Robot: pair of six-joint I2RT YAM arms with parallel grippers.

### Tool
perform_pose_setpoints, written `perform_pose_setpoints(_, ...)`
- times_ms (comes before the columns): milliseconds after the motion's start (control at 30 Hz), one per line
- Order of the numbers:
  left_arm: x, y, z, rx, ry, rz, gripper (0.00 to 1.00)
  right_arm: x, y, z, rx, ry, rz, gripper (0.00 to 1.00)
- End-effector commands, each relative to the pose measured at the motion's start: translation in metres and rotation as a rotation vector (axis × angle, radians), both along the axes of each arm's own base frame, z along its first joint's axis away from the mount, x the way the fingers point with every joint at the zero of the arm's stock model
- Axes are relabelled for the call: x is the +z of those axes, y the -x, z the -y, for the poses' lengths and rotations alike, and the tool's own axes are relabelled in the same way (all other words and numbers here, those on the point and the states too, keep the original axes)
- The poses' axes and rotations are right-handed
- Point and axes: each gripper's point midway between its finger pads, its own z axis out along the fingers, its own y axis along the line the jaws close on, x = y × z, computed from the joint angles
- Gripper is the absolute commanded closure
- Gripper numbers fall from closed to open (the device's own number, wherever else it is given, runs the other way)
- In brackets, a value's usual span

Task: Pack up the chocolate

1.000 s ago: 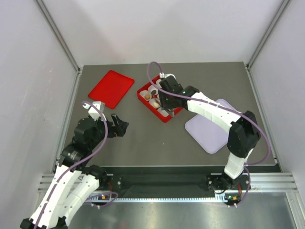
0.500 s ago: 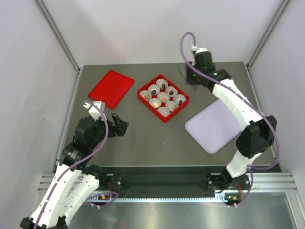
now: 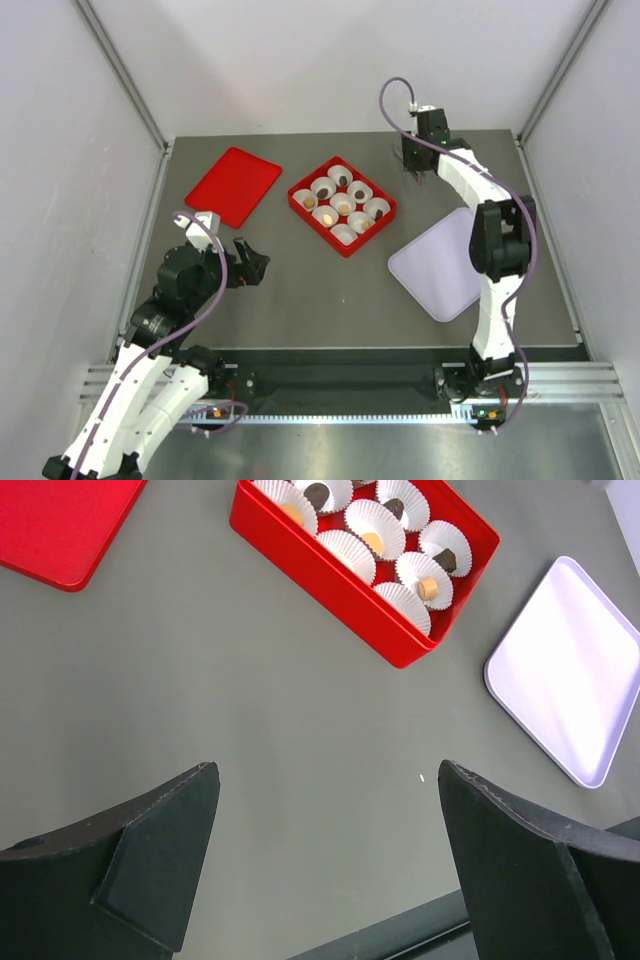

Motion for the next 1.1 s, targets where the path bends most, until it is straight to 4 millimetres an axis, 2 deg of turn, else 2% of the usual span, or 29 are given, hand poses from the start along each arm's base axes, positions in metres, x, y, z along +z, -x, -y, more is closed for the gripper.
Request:
perform_pose_setpoints(0,0.009,-0.002,-0.001,0.011,0.010,0.032,0.04,0.023,-0.031,0.006,-0.009,-0.002,0.123,0.57)
perform_pose_setpoints(167,0.006,-0.002,0.000,0.005,0.007,0.024,0.04,-0.029,-0.029,0.018,-0.048,0.056,0.051,0.53)
perform_pose_setpoints(333,0.006,-0.002,0.000,0.003,0.008,0.023,0.04,-0.062,-0.024,0.024,-0.067,0.084,0.000,0.47)
perform_pose_setpoints(433,0.005,-0.002,0.000,0.005,0.006,0.021,0.04,-0.057,-0.025,0.027,-0.098,0.091,0.008,0.46)
perform_pose_setpoints(600,0.005,-0.003,-0.001,0.011,0.004,0.018,0.04,-0.068,-0.014,0.031,-0.137,0.079,-0.038,0.42)
perform_pose_setpoints(800,0.003,-0.004,-0.001,0.017,0.000,0.010,0.04,-0.073,-0.006,0.027,-0.113,0.065,-0.061,0.30)
perform_pose_setpoints(967,0.001,-0.005,-0.002,0.022,-0.004,0.000,0.04,-0.056,-0.009,0.034,-0.111,0.103,-0.035,0.22)
perform_pose_setpoints(1067,0.000,-0.006,-0.004,0.033,-0.008,-0.002,0.04,-0.037,-0.011,0.035,-0.112,0.103,-0.010,0.08)
